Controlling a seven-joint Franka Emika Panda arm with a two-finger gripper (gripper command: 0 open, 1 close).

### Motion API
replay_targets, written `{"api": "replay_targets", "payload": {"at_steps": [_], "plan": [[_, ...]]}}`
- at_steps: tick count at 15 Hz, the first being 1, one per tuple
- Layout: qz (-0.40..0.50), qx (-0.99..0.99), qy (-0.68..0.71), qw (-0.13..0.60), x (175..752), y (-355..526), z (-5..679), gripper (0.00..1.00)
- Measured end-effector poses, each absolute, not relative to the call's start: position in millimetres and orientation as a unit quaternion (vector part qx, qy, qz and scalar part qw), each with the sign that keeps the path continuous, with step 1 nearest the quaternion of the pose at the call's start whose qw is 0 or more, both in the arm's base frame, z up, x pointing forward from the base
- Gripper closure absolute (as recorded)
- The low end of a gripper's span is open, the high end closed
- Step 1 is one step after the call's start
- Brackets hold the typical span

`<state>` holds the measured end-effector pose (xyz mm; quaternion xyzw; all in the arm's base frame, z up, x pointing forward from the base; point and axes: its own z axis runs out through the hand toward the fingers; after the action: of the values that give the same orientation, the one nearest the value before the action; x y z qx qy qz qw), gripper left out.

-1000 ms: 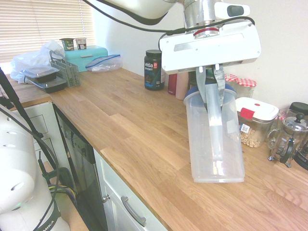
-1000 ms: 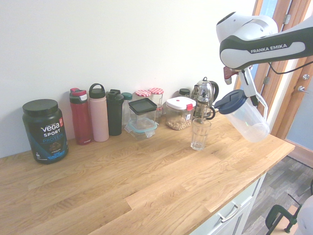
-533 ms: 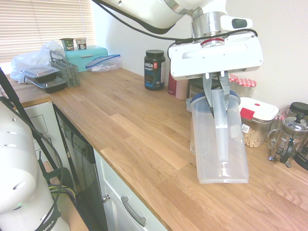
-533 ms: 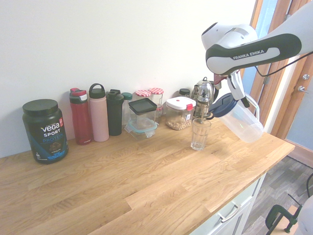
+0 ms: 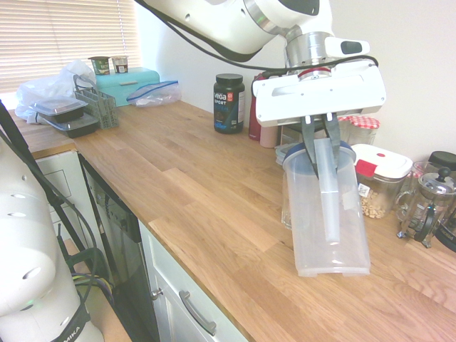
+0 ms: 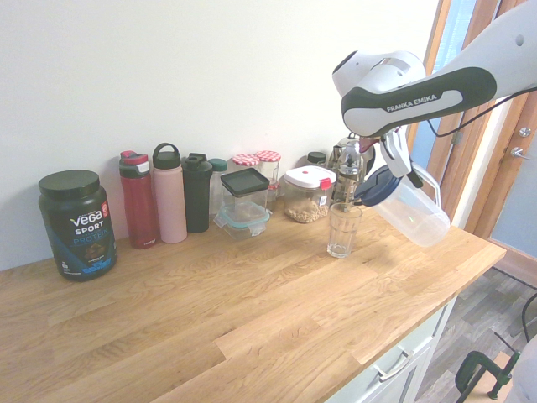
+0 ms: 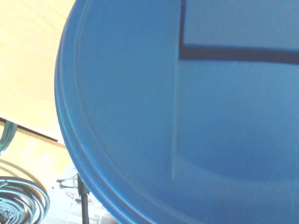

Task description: Pour me some water

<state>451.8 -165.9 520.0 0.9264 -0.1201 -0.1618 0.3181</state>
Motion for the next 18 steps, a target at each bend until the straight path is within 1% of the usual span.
{"api": "replay_targets", "payload": {"at_steps": [6, 12, 15, 18], "plan": [[-0.162, 0.923, -0.112, 0.329, 462, -138, 519, 1.00], [-0.179, 0.916, -0.119, 0.339, 459, -138, 516, 1.00], [-0.148, 0.934, -0.128, 0.300, 443, -144, 538, 1.00], [-0.109, 0.959, -0.117, 0.236, 388, -163, 579, 1.00]]}}
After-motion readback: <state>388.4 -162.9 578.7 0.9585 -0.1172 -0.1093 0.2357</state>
